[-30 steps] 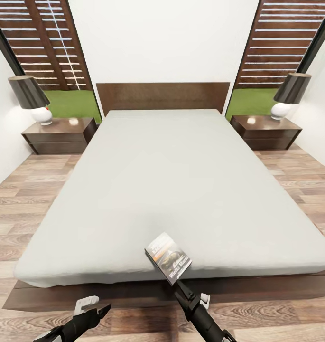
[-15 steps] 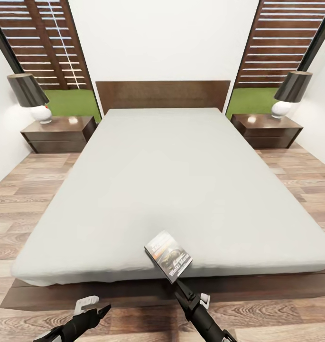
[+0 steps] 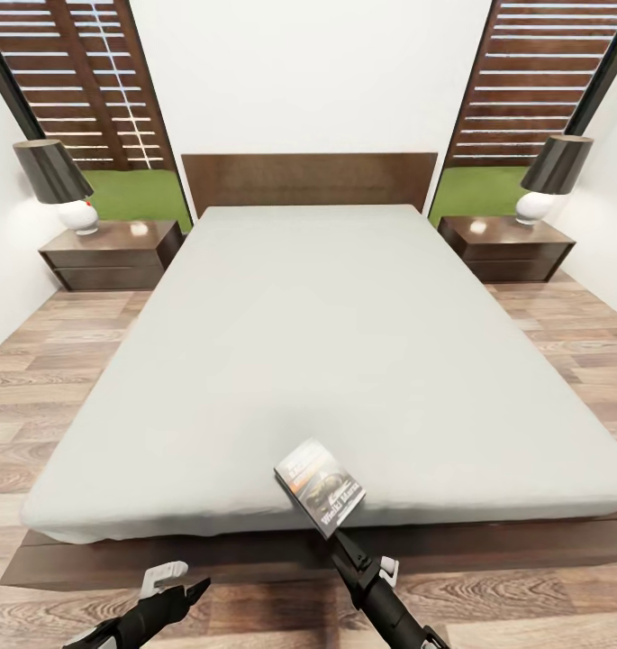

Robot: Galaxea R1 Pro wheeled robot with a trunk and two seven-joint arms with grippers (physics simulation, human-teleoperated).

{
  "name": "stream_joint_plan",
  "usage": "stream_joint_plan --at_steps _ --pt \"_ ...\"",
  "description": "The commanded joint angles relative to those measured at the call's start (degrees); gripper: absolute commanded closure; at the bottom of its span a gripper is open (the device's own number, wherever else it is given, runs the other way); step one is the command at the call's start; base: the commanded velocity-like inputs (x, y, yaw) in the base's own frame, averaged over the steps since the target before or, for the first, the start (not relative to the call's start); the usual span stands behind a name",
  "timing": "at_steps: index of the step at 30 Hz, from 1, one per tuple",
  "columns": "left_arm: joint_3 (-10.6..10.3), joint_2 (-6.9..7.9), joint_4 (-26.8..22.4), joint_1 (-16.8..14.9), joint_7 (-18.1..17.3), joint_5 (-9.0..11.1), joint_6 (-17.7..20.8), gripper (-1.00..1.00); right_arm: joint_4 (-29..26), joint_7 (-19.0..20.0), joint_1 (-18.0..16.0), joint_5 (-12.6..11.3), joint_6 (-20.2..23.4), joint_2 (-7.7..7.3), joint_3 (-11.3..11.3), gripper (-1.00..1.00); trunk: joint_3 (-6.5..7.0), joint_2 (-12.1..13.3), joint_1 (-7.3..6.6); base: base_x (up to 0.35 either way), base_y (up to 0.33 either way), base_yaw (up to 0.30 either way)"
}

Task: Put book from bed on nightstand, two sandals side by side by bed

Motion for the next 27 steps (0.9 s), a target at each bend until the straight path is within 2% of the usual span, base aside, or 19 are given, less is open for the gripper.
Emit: stream_joint_plan --at_steps 1,8,15,27 --pt "-0.49 0.00 0.07 -0.04 -0.12 0.37 -0.33 -1.00 0.00 0.09 -0.01 -0.52 0.59 0.00 0.14 -1.00 -0.04 -0.02 0.00 0.068 0.000 0.000" --pt "-0.49 0.00 0.07 -0.05 -0.12 0.36 -0.33 -1.00 0.00 0.09 -0.01 -0.52 0.59 0.00 0.14 -1.00 -0.04 -0.02 0.00 0.030 0.000 0.000" --pt "-0.49 -0.01 0.07 -0.03 -0.10 0.29 -0.38 -1.00 0.00 0.09 -0.01 -0.52 0.59 0.00 0.14 -1.00 -0.04 -0.02 0.00 0.143 0.000 0.000" --pt "-0.49 0.00 0.07 -0.03 -0.09 0.37 -0.35 -1.00 0.08 0.09 -0.01 -0.52 0.59 0.00 0.14 -1.00 -0.04 -0.02 0.00 0.008 0.000 0.000"
